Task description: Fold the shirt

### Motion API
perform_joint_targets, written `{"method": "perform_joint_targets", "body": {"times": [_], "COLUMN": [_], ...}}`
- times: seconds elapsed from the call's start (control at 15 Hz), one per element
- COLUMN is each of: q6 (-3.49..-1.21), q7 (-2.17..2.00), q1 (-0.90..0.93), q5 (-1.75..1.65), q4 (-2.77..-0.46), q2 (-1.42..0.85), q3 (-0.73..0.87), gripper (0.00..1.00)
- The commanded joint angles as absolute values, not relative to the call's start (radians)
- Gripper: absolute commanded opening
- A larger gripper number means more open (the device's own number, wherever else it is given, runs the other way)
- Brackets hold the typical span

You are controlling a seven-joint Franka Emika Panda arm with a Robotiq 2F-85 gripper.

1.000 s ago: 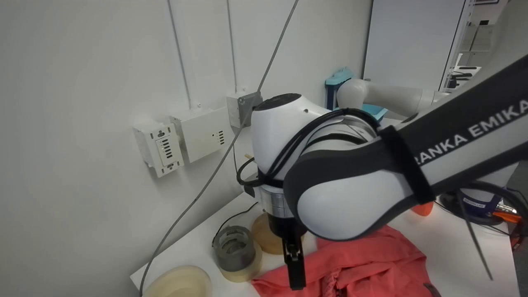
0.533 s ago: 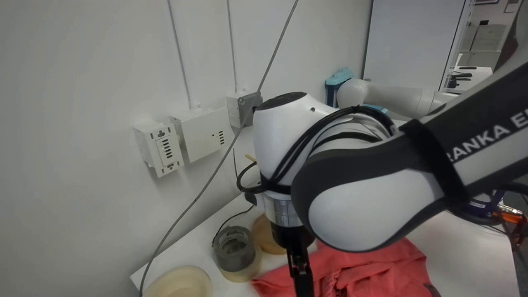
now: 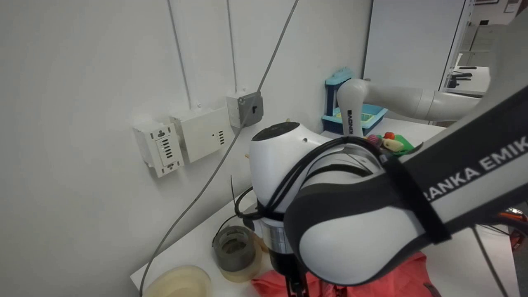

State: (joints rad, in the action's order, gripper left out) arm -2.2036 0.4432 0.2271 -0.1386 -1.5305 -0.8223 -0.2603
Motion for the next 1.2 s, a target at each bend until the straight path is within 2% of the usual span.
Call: {"method": "perform_joint_targets", "body": {"times": [0.0, 1.0, 1.13], "q6": [-2.226, -2.297, -2.303], "q7": [0.447, 0.421, 0.421], "q1": [0.241, 0.313, 0.315], "q5": [-0.154, -0.244, -0.246], "q4": [-1.42, -1.129, -1.107], "q2": [-0.915, -1.133, -1.152], "q3": [-0.241, -0.148, -0.142], "gripper": [1.0, 1.0, 0.93]}}
